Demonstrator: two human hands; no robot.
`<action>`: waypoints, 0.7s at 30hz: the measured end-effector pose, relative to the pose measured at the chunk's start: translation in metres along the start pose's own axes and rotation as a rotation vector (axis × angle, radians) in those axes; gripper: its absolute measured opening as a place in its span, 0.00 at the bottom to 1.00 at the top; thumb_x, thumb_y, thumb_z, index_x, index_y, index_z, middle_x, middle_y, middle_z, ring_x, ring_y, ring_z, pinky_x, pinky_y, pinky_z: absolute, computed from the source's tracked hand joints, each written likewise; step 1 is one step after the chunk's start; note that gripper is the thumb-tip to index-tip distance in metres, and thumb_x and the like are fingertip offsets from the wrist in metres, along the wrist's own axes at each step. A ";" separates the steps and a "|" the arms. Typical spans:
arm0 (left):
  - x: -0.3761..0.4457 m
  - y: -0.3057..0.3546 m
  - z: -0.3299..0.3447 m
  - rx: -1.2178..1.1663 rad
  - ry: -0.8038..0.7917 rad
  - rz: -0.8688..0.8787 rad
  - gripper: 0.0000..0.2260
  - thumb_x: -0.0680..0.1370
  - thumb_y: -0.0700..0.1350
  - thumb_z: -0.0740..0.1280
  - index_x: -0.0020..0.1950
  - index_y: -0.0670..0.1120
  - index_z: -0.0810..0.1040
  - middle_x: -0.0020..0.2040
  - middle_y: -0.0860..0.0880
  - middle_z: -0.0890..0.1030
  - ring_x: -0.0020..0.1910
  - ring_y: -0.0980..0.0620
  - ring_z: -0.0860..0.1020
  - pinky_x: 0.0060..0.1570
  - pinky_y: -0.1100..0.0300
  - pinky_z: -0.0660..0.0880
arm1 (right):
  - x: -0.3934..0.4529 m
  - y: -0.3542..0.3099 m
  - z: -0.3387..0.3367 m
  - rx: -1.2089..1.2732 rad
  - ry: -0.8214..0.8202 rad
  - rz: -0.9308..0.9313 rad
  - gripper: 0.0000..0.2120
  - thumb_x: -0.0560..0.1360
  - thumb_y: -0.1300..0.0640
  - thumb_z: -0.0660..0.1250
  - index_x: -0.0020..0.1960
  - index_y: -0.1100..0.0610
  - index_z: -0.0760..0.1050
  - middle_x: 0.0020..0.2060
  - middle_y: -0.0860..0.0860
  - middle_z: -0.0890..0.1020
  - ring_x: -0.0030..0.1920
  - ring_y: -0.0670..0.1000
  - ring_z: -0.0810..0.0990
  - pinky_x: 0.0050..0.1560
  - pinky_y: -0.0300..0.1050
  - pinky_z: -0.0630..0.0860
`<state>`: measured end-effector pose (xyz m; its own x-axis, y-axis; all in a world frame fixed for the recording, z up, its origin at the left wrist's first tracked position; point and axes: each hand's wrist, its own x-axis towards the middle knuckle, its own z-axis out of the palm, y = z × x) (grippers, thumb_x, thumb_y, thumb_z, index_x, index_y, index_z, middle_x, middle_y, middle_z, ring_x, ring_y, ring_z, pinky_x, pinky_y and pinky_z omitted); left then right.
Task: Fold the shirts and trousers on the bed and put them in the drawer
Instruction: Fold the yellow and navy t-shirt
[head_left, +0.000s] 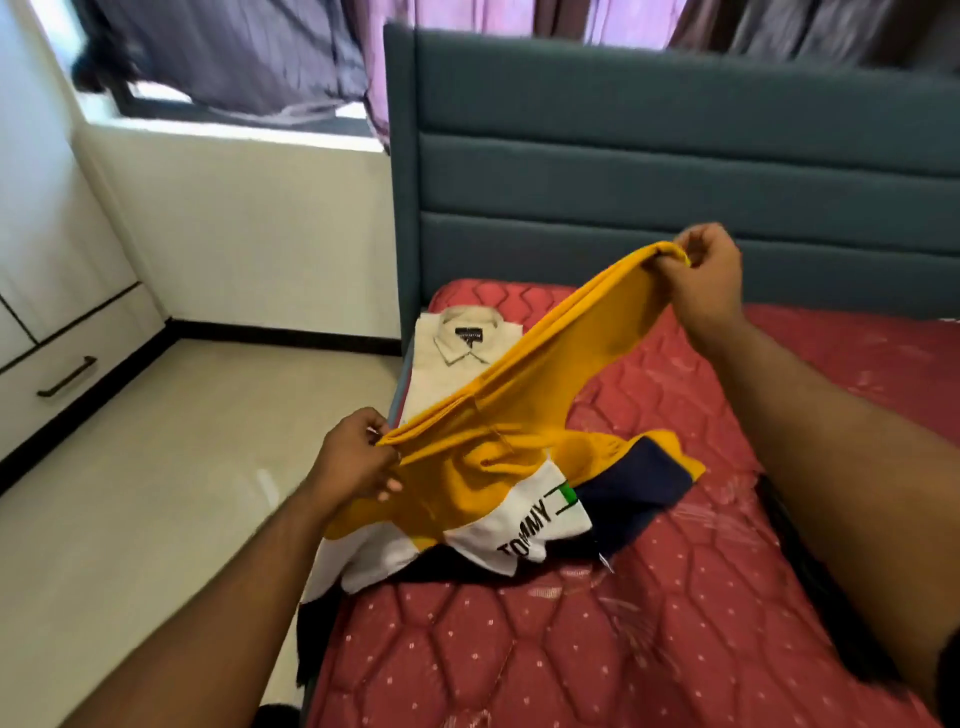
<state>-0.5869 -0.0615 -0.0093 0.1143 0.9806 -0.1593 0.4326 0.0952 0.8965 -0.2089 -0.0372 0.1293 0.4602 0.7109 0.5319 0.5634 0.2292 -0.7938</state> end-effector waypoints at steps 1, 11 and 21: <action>-0.009 0.017 -0.001 -0.036 0.020 0.066 0.10 0.74 0.32 0.68 0.50 0.44 0.74 0.42 0.36 0.81 0.32 0.40 0.82 0.30 0.52 0.80 | 0.003 -0.038 -0.024 0.029 0.043 -0.069 0.09 0.65 0.56 0.69 0.41 0.47 0.71 0.36 0.42 0.75 0.34 0.35 0.72 0.41 0.37 0.70; -0.102 -0.039 0.042 0.266 0.097 0.352 0.10 0.68 0.32 0.70 0.42 0.46 0.82 0.36 0.47 0.82 0.37 0.47 0.81 0.38 0.59 0.76 | -0.244 -0.117 -0.118 -0.224 -0.802 -0.057 0.06 0.71 0.55 0.75 0.39 0.55 0.80 0.32 0.54 0.80 0.32 0.43 0.73 0.32 0.41 0.69; -0.155 -0.173 0.061 0.442 -0.232 0.270 0.17 0.74 0.34 0.69 0.59 0.49 0.80 0.58 0.43 0.80 0.58 0.42 0.77 0.62 0.51 0.72 | -0.449 0.050 -0.065 -0.308 -0.998 0.556 0.12 0.78 0.58 0.66 0.36 0.54 0.74 0.29 0.50 0.78 0.26 0.39 0.74 0.30 0.38 0.67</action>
<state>-0.6248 -0.2402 -0.1654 0.4445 0.8922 -0.0797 0.6887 -0.2834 0.6674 -0.3433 -0.3882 -0.1300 0.0317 0.8982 -0.4384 0.6598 -0.3482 -0.6659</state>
